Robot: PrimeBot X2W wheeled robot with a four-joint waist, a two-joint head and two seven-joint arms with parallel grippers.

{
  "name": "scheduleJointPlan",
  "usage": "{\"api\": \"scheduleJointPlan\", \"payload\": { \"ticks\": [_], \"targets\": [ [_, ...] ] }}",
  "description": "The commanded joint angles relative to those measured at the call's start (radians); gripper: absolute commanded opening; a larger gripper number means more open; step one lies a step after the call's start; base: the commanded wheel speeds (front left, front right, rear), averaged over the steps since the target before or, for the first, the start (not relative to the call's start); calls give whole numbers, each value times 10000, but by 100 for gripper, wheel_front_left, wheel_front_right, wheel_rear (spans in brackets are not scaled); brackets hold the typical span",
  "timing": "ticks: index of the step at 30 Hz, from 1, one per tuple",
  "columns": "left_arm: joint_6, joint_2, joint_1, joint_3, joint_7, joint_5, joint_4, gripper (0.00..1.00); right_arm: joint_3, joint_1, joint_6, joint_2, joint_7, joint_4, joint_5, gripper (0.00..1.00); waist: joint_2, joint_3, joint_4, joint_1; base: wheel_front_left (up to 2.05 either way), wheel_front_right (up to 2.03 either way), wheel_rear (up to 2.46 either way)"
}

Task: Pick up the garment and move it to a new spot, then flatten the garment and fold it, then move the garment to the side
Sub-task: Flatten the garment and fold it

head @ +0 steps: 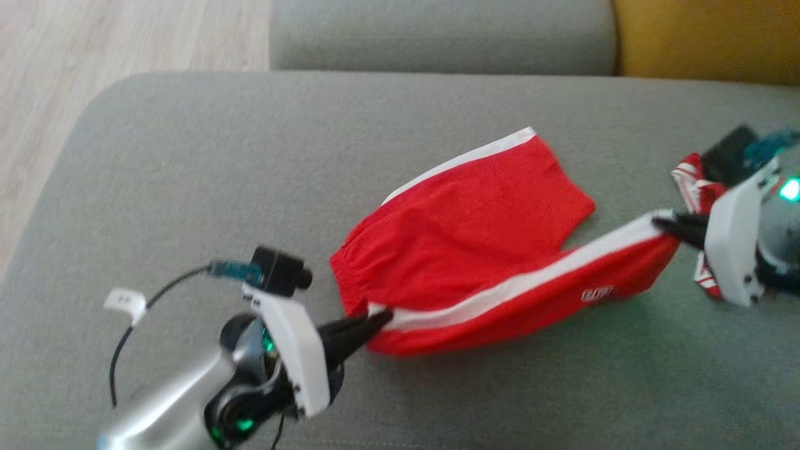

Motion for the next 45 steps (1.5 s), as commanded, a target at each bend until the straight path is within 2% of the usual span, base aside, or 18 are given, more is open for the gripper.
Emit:
{"api": "scheduleJointPlan", "payload": {
  "ticks": [1,10,23,31,41,42,43,44,45],
  "targets": [
    [-24,120,-766,593,-165,32,-219,0,-226,-353,33,-294,-55,5,-105,0,-1,439,398,0,0,0,0],
    [-127,-606,-1861,917,-690,152,488,0,-65,-1687,33,-256,-44,370,-851,0,-1,1434,1167,0,0,0,0],
    [-201,-2138,-3043,1059,-2033,459,2397,0,71,-2822,33,-46,-1228,1707,-2519,0,-1,2759,1837,0,0,0,0],
    [-230,-2709,-3712,988,-2533,575,3563,0,78,-3226,33,345,-2012,2430,-3177,0,-1,3417,2058,0,0,0,0],
    [-244,-3098,-4242,703,-2964,478,4487,0,80,-3407,33,670,-2374,3099,-3492,0,-1,3758,2261,0,0,0,0],
    [-245,-3122,-4309,694,-3012,460,4581,9,80,-3432,33,698,-2390,3179,-3508,0,-1,3789,2271,0,0,0,0],
    [-245,-3153,-4371,656,-3027,442,4661,38,80,-3448,33,724,-2407,3257,-3541,0,-1,3813,2282,0,0,0,0],
    [-245,-3184,-4421,607,-3007,412,4743,77,80,-3475,33,752,-2449,3377,-3511,0,-1,3832,2290,0,0,0,0],
    [-245,-3206,-4475,538,-2993,410,4819,100,73,-3504,33,793,-2529,3535,-3399,87,-1,3844,2296,0,0,0,0]
  ]
}}
